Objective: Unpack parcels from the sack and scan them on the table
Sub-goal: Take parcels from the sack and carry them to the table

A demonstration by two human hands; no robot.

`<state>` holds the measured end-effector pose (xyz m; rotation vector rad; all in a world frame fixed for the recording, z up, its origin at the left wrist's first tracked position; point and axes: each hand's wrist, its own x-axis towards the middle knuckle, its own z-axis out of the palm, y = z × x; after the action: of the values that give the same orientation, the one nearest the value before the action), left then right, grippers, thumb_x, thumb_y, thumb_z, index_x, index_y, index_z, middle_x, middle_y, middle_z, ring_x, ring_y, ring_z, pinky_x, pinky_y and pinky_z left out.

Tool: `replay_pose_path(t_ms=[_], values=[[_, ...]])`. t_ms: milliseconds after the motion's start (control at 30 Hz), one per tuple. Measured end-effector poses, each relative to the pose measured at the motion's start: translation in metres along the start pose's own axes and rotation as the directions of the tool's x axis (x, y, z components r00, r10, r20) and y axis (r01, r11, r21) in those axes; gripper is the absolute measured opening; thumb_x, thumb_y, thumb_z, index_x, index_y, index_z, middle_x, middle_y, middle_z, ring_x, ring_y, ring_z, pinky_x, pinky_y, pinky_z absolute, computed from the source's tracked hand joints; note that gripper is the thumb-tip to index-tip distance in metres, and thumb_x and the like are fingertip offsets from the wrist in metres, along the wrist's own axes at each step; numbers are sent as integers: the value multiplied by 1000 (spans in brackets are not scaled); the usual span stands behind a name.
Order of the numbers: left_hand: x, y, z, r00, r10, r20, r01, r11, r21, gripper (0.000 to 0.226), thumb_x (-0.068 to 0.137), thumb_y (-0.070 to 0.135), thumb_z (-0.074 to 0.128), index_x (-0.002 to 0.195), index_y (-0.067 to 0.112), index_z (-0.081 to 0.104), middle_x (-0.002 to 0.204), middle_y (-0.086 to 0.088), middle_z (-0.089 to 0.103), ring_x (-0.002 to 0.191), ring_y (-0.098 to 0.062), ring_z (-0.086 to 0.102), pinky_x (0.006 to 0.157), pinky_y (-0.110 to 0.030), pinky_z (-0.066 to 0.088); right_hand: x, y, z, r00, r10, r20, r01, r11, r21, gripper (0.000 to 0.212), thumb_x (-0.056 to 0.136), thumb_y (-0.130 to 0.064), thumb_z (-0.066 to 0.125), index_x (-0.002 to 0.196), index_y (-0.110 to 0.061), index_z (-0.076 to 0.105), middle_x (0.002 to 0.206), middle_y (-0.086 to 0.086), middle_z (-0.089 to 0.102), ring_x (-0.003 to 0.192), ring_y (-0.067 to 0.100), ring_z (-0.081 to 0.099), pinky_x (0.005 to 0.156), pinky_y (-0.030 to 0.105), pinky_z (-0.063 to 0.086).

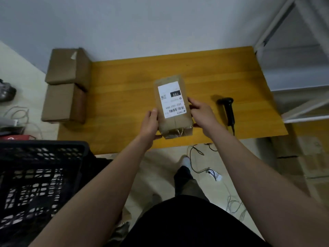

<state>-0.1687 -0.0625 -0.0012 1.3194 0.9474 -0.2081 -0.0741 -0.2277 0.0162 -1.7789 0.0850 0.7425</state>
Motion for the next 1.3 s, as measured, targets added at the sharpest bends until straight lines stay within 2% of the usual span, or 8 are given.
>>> replay_pose_path(t_ms=[167,300,467,567,667,900,1067,1300], values=[[-94,-6,-49,976,197,-92,-204,976,-73,25,111,36,39,94,28,56,110,10,69,95,-16,70,80,-48,63,-111,-15,35,987,-159,-33,161,984,70,44,83,-35,62,93,-78,62,99,-34,72,85,-13,67,70,29,60],[-168,-20,-80,932,326,-161,-333,943,-18,27,110,29,43,84,25,52,99,5,73,83,-15,70,60,-37,63,-187,-19,52,963,-257,-77,260,965,43,54,92,-24,56,97,-78,62,105,-32,72,93,-11,67,87,39,61],[-259,-49,-107,866,453,-213,-467,884,-18,26,109,24,42,85,26,52,67,21,67,58,3,63,48,-31,58,-286,-17,75,923,-372,-101,375,927,15,61,94,-16,52,101,-76,62,113,-27,72,103,-6,66,94,43,60],[-322,-74,-121,846,483,-224,-506,861,-56,24,107,26,43,96,41,58,78,28,71,69,-4,70,56,-37,62,-349,-5,84,891,-443,-98,447,895,13,59,95,-17,53,105,-74,62,115,-26,71,108,-1,66,96,41,59],[-386,-108,-133,827,517,-222,-546,832,-96,34,106,24,46,105,56,59,93,23,76,80,-2,74,50,-25,57,-406,16,89,869,-490,-66,492,870,21,59,95,-15,53,107,-72,63,115,-29,71,108,-5,66,95,38,59],[-503,-214,-162,787,497,-367,-555,830,-66,34,102,25,48,113,51,67,97,16,77,83,-2,73,55,-31,60,-519,87,116,880,-469,79,457,880,132,45,76,-29,59,107,-60,69,111,-24,75,101,-2,70,80,24,57],[-573,-278,-199,781,412,-470,-505,859,-86,33,105,22,47,118,44,67,95,14,77,82,-5,74,56,-36,61,-576,127,155,875,-447,185,439,895,84,57,79,-26,54,131,-48,65,129,-18,70,120,7,65,102,41,55],[-633,-333,-264,736,368,-568,-499,862,-87,30,105,20,48,117,42,66,90,14,76,74,-4,73,51,-32,59,-642,148,223,834,-457,308,458,886,73,51,89,-24,57,125,-58,65,123,-24,71,115,2,66,92,38,61]])
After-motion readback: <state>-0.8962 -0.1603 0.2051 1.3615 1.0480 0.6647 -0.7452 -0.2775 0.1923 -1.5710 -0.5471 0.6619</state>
